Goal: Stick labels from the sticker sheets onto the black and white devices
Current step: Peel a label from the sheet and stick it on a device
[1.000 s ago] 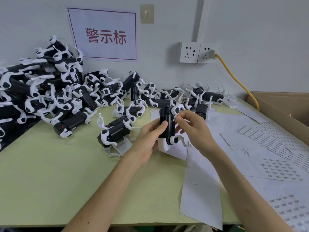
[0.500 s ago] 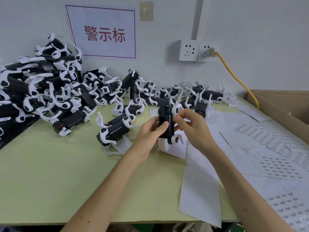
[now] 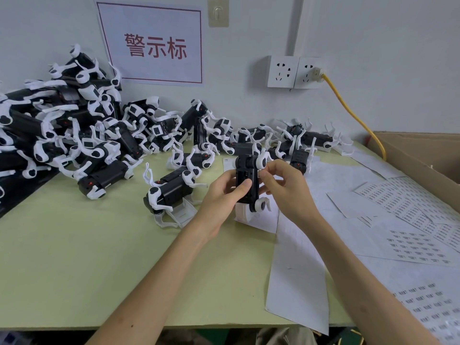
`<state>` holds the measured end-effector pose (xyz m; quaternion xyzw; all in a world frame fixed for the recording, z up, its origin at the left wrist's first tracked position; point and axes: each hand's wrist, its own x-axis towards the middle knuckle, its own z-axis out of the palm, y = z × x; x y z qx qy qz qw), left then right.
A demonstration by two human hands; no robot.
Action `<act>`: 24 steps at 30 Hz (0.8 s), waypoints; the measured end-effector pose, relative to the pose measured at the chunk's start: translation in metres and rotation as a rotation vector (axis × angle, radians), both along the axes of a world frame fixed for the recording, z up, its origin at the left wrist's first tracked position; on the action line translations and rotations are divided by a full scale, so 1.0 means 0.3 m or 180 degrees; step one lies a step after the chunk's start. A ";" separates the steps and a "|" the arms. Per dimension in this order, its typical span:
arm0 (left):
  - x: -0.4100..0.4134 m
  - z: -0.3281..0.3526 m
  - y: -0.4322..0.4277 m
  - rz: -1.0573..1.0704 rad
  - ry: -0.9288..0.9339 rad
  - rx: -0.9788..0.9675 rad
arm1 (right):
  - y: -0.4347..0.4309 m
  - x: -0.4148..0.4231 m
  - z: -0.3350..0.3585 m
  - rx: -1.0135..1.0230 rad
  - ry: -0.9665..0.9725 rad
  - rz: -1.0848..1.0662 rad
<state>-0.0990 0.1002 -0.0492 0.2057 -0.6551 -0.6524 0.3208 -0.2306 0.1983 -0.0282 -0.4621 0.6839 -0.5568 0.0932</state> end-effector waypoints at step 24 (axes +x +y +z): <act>-0.001 -0.007 -0.001 0.0150 -0.0018 -0.0123 | -0.003 0.012 0.003 0.0063 -0.0167 -0.0093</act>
